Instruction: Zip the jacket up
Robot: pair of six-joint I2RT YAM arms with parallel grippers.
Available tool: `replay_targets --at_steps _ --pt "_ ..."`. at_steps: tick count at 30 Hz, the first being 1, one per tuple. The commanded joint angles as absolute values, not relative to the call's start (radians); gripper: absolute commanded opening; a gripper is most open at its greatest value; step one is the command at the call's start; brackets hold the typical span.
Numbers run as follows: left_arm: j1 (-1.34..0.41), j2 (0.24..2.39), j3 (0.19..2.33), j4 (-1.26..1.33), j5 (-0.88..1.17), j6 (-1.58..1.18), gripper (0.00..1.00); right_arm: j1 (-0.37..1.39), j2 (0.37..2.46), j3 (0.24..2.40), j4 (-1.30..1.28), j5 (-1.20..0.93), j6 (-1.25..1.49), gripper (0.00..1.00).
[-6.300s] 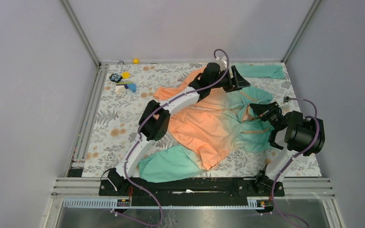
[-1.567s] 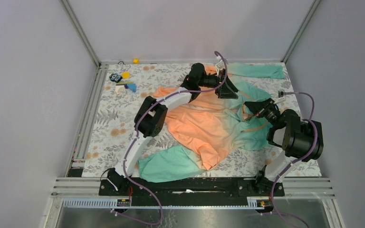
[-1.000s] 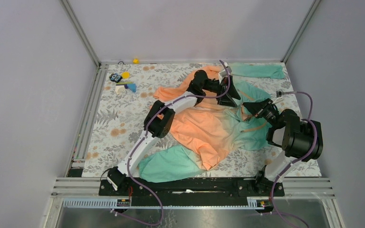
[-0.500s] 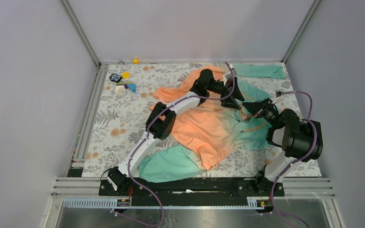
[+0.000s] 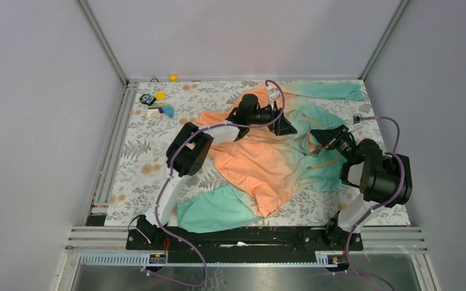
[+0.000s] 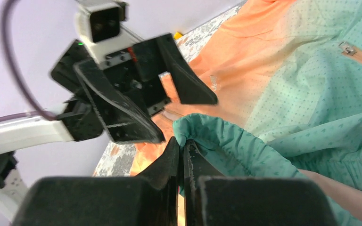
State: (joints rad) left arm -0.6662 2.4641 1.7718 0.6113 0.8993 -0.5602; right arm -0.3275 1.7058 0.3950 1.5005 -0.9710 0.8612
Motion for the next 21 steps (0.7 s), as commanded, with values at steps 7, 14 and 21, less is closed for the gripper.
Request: replay_targets --at_steps 7,14,21 --pt "-0.841 2.118 1.412 0.76 0.318 -0.116 0.65 -0.319 1.644 0.399 1.509 -0.897 0.84 0.0" --pt "-0.907 2.137 1.427 0.772 0.191 0.074 0.51 -0.319 1.671 0.396 1.589 -0.914 0.889 0.0" --pt "-0.919 2.161 1.438 0.729 0.157 0.119 0.51 -0.319 1.694 0.399 1.646 -0.917 0.924 0.0"
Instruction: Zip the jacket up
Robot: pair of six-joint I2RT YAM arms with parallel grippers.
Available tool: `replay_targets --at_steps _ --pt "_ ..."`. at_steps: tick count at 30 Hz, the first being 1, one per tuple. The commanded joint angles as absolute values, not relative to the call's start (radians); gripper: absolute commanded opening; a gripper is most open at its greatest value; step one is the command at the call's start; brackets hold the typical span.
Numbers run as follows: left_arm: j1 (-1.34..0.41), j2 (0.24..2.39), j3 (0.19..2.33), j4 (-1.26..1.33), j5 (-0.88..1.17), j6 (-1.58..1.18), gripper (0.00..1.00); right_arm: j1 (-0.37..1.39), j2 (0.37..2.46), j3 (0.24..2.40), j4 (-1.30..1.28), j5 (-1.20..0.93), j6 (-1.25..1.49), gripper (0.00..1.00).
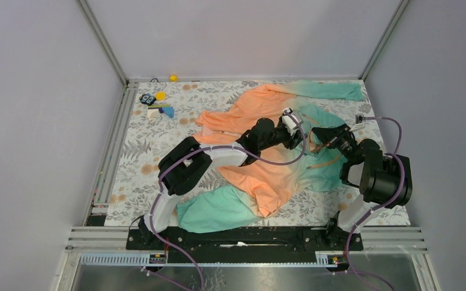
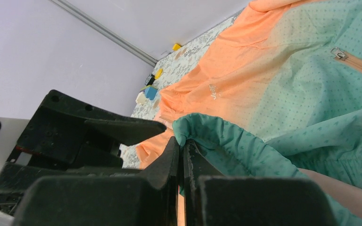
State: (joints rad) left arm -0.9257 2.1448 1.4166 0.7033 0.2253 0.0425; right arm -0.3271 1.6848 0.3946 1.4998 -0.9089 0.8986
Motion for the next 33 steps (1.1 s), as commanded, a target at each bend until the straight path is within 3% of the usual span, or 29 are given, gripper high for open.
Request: replay_targets --at_steps 1,4,12,33 --pt "-0.92 2.163 1.441 0.724 0.15 0.124 0.5 -0.319 1.694 0.399 1.647 -0.917 0.924 0.0" --pt "-0.925 2.17 1.444 0.719 0.149 0.151 0.43 -0.319 1.691 0.397 1.646 -0.92 0.923 0.0" --pt "-0.95 2.17 1.435 0.705 0.146 0.165 0.46 -0.319 1.686 0.396 1.647 -0.923 0.92 0.0" --pt "-0.987 2.229 1.535 0.644 0.047 0.213 0.35 -0.319 1.665 0.391 1.641 -0.923 0.918 0.0"
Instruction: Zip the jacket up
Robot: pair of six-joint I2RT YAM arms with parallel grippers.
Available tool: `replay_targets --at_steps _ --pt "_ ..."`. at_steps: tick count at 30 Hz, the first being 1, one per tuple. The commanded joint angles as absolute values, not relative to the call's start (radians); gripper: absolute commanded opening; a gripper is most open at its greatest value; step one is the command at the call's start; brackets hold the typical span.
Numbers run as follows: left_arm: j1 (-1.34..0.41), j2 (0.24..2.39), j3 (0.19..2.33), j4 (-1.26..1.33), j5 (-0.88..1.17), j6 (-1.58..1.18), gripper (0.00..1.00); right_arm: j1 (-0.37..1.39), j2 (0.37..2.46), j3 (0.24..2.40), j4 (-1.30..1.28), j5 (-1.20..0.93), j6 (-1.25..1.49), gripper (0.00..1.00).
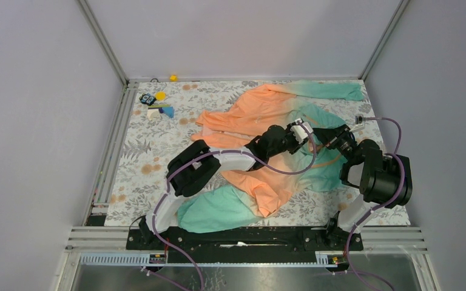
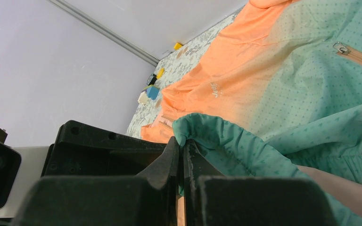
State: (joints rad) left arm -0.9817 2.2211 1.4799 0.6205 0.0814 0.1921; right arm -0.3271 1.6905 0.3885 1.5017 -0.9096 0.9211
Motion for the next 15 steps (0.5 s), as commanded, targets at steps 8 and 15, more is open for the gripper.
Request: replay_targets --at_steps 8,15 --pt "-0.995 2.242 1.566 0.621 0.037 0.228 0.31 -0.319 1.664 0.391 1.641 -0.923 0.919 0.0" --pt "-1.006 2.228 1.543 0.62 0.033 0.25 0.34 -0.32 1.667 0.393 1.641 -0.925 0.92 0.0"
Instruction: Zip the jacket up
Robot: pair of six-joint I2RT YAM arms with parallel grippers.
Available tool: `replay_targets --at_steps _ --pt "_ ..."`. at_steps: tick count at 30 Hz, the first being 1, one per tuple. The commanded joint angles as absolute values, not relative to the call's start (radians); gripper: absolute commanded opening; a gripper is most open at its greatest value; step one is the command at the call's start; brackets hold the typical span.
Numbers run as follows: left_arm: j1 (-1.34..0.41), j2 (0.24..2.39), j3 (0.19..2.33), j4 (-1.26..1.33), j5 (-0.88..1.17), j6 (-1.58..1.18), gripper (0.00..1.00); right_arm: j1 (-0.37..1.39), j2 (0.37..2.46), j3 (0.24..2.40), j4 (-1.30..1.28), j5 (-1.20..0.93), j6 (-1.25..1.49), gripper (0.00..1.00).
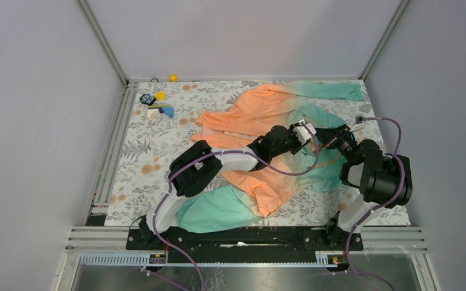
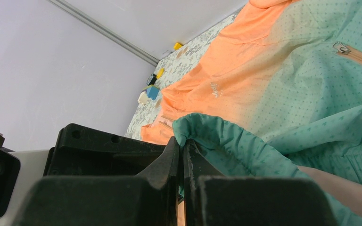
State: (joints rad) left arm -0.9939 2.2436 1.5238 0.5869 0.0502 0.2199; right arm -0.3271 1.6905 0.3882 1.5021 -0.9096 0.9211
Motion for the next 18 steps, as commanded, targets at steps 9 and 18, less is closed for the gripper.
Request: replay_targets --at_steps 9,18 --pt "-1.008 2.231 1.566 0.616 0.004 0.252 0.32 -0.319 1.663 0.391 1.641 -0.925 0.92 0.0" --pt "-1.011 2.239 1.6 0.591 -0.026 0.257 0.28 -0.319 1.664 0.393 1.643 -0.925 0.921 0.0"
